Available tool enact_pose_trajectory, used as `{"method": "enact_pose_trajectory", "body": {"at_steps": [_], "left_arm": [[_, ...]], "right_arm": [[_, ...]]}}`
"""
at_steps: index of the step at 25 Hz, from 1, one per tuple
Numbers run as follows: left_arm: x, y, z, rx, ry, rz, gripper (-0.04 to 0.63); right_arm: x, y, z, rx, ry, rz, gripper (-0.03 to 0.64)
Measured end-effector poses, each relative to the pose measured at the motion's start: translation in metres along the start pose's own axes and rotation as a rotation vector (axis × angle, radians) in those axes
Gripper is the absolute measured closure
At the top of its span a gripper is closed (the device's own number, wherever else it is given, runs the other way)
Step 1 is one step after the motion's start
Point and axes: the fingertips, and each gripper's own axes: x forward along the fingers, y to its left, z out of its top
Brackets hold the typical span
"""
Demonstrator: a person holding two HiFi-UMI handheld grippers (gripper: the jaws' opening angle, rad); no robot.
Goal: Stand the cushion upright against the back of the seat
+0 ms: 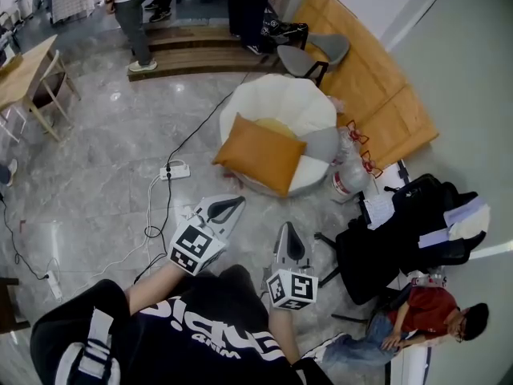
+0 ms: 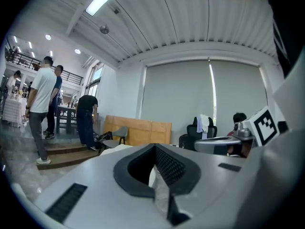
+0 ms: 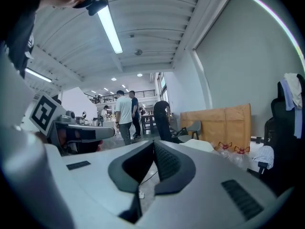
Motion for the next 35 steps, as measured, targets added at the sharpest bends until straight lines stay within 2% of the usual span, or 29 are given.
{"method": "enact_pose_trajectory", "body": {"at_steps": [5,12,22,27,30,35], "left_arm": [[0.005,0.003,-0.005,-0.012,0.007,-0.018,0.589],[0.038,0.012,0.003,-0.010,0.013,-0.032,0.589],[0.118,0.033,0.012,-0.013,0.008,-0.038,0.589],[0.166,0.042,0.017,-0.026,0.039,-0.044,0.589],[0.191,0.048,0.022,-0.010,0.013,-0.036,0.589],[0.225,0.050,0.030,-0.020,0.022,-0.019,0.589]], "right_arm": [[-0.001,-0.007,-0.004,0.010,0.006,-0.031,0.595],[0.030,-0.023,0.000,0.021,0.001,-0.019,0.595],[0.091,-0.077,0.007,0.029,0.014,0.002,0.594],[0.124,-0.113,0.010,0.034,0.029,0.006,0.595],[0.141,-0.130,0.017,0.035,0.025,0.016,0.595],[0.158,-0.158,0.018,0.043,0.038,0.034,0.595]]}}
